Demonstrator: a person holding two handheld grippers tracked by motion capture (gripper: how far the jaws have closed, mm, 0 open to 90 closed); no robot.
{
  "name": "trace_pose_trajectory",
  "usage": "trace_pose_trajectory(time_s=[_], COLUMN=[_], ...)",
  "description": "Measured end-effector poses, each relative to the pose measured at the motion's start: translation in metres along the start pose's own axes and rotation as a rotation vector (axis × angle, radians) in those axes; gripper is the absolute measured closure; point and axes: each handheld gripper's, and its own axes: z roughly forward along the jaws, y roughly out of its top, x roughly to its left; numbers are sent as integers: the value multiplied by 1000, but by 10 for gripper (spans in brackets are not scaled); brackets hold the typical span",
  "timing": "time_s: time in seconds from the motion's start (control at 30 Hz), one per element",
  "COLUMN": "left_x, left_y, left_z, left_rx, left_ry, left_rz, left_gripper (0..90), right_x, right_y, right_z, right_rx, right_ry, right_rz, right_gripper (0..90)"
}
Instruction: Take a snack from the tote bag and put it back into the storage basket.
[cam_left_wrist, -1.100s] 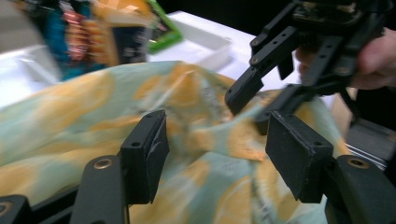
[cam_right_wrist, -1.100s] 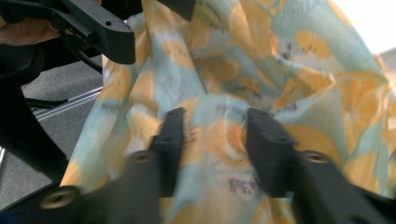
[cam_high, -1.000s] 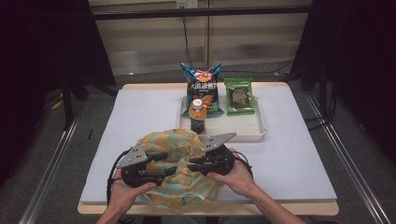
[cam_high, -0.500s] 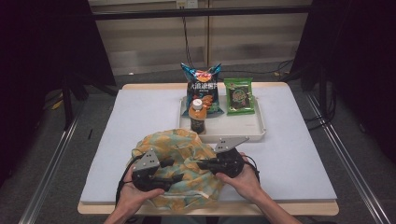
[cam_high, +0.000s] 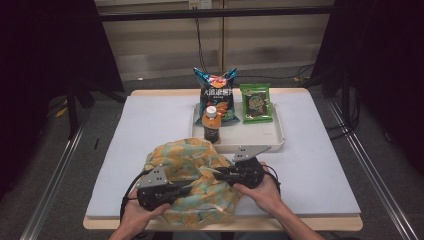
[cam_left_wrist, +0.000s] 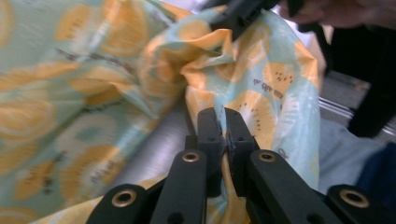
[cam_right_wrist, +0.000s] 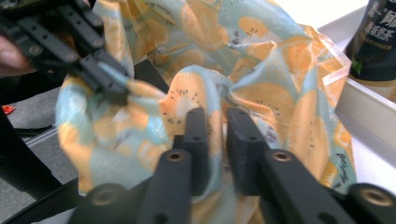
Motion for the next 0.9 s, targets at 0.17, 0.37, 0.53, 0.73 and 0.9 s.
trace_pose_trajectory(time_s=[0.17, 0.37, 0.53, 0.73, 0.9], left_x=[-10, -14, -15, -14, -14], left_y=[-5, -10, -11, -11, -10], left_z=[0, 7, 11, 14, 14], left_rx=[25, 88, 121, 125, 106], left_ry=[-45, -78, -77, -62, -68], left_rz=[19, 30, 37, 31, 22], left_gripper=[877, 880, 880, 879, 877], right_x=[8, 16, 19, 16, 9], right_y=[4, 13, 13, 7, -1], right_z=[6, 23, 35, 26, 5], right_rx=[8, 32, 59, 49, 37], right_ry=[43, 72, 70, 33, -7], right_rz=[-46, -57, -59, -66, -41], right_gripper=[575, 468, 438, 851, 895])
